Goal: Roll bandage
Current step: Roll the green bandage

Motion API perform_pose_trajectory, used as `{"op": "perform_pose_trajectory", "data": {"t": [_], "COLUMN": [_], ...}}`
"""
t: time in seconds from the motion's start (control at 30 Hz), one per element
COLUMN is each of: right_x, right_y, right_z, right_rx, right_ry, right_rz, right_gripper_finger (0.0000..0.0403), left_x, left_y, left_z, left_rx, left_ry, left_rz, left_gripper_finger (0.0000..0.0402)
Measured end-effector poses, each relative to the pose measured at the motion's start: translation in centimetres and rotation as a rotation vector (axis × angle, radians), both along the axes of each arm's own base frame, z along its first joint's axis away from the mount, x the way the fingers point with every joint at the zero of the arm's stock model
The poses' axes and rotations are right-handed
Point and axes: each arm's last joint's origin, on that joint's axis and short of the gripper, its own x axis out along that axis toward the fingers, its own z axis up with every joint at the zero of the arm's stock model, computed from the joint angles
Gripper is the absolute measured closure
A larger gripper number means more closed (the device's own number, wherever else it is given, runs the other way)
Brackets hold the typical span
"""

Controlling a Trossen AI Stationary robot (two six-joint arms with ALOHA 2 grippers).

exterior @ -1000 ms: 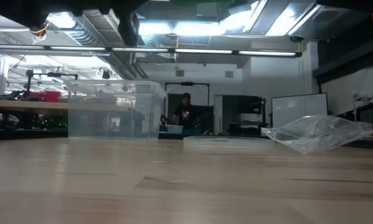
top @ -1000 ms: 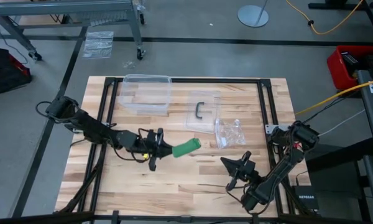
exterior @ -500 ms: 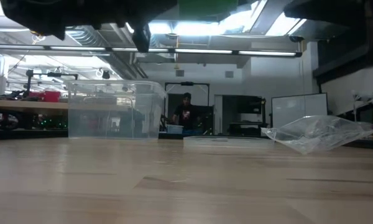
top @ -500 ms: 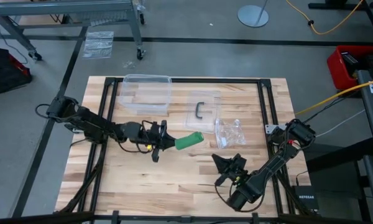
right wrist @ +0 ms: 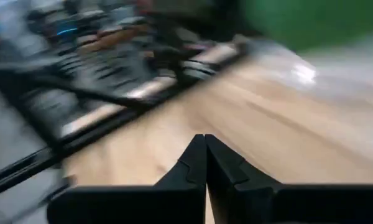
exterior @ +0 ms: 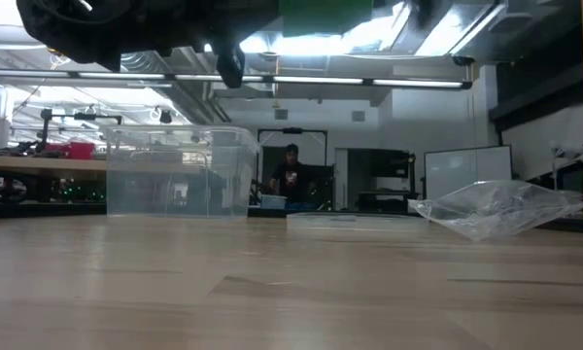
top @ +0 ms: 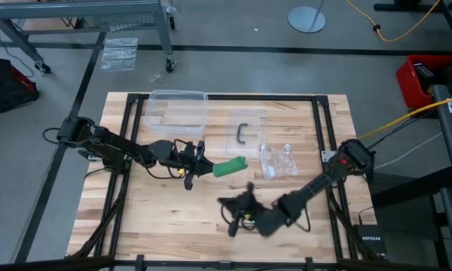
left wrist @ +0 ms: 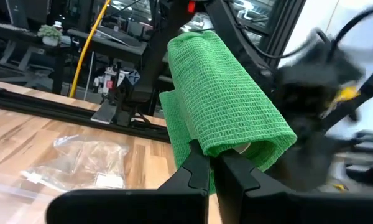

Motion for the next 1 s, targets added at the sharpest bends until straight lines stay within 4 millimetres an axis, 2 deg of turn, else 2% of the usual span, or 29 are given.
{"op": "perform_pose_trajectory", "data": {"t": [0.07, 0.17, 0.4, 0.5, 0.6, 0.77, 0.87, 1.0], "right_x": [1.1, 2.1, 3.7, 3.5, 2.6, 0.1, -1.8, -4.5], "right_y": [-0.9, -2.4, -6.3, -8.3, -11.1, -16.8, -19.6, -21.9], "right_z": [1.3, 2.2, 1.3, 1.1, 1.4, 2.0, 1.4, -0.1], "right_rx": [-0.091, -0.225, -0.253, -0.253, -0.244, -0.191, -0.141, -0.093], "right_ry": [-0.056, -0.069, -0.024, -0.007, -0.001, -0.027, -0.020, -0.016], "right_rz": [0.091, 0.136, 0.153, 0.147, 0.162, 0.159, 0.190, 0.208], "right_gripper_finger": [0.0398, 0.0396, 0.0395, 0.0394, 0.0394, 0.0394, 0.0394, 0.0393], "left_x": [0.0, 0.0, 0.1, 0.0, -0.8, -3.1, -4.2, -4.6], "left_y": [0.0, 0.0, 1.1, 2.2, 3.5, 5.4, 5.9, 6.0], "left_z": [0.0, 0.0, 0.0, 0.0, -0.5, -1.7, -2.4, -2.9], "left_rx": [-0.009, -0.010, -0.020, -0.045, -0.081, -0.125, -0.144, -0.138], "left_ry": [0.002, 0.002, 0.009, 0.008, 0.025, 0.035, 0.046, 0.062], "left_rz": [-0.011, -0.038, -0.021, -0.010, 0.020, 0.095, 0.124, 0.132], "left_gripper_finger": [0.0401, 0.0401, 0.0401, 0.0401, 0.0400, 0.0400, 0.0400, 0.0400]}}
